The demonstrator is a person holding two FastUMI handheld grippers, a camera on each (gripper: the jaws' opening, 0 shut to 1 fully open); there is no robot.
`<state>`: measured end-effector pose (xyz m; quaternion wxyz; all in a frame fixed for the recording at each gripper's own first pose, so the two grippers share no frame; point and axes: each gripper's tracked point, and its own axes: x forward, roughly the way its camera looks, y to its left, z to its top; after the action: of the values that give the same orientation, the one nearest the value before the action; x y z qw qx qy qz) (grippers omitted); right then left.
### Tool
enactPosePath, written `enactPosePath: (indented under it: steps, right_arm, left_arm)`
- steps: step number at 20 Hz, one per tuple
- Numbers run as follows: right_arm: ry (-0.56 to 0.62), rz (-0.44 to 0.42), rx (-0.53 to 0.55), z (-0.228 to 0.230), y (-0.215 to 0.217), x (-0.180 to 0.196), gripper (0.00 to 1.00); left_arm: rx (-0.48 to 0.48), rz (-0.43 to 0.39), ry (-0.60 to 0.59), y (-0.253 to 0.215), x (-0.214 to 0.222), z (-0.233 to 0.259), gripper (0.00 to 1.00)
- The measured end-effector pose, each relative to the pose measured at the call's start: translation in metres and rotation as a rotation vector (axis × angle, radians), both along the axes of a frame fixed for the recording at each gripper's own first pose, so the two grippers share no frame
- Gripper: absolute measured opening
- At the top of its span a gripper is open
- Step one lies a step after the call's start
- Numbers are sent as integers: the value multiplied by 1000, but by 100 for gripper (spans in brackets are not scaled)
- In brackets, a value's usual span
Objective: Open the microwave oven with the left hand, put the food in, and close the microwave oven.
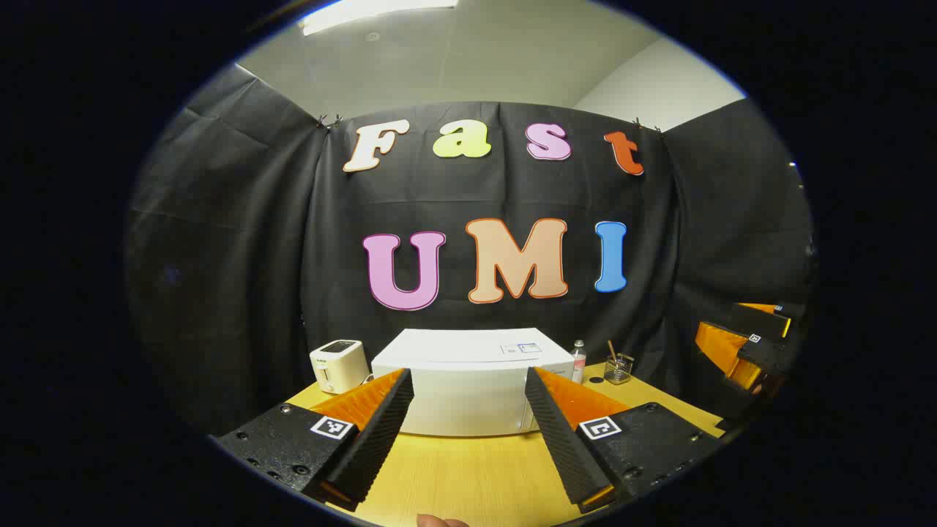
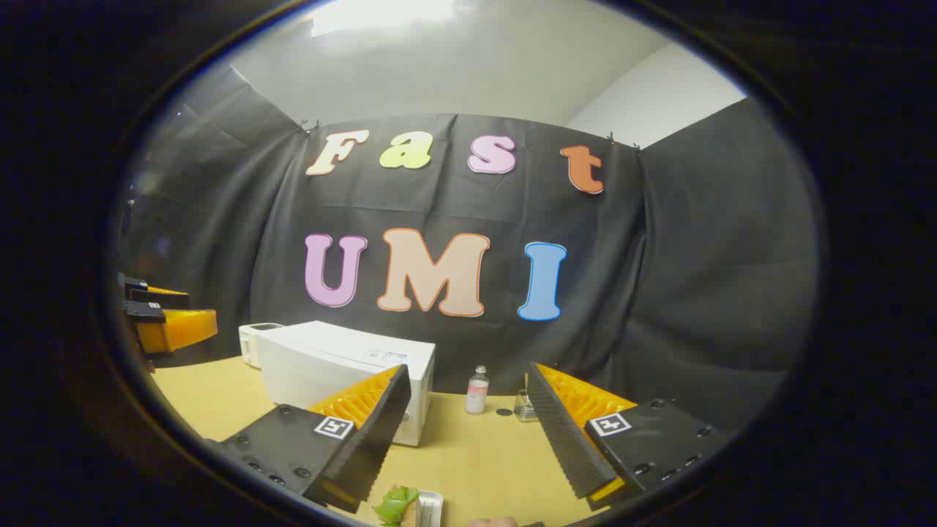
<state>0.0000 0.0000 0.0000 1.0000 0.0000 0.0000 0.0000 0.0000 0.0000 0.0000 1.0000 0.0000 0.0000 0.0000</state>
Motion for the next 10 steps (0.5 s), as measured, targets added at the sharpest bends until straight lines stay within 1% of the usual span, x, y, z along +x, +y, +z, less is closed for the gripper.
enactPosePath:
  steps: [1,2,3,10]
  right_arm:
    - [-1,3,2,0,0,2,96]
    - [4,9,5,-2,1,4,100]
    - [12,12,6,-5,2,5,97]
    - [9,15,4,-4,0,10,97]
  left_arm:
    - [4,0,6,-1,0,-3,96]
    - [1,0,11,-2,0,-5,96]
    - [-6,0,12,-1,1,-5,96]
    - [-2,21,0,3,1,-3,96]
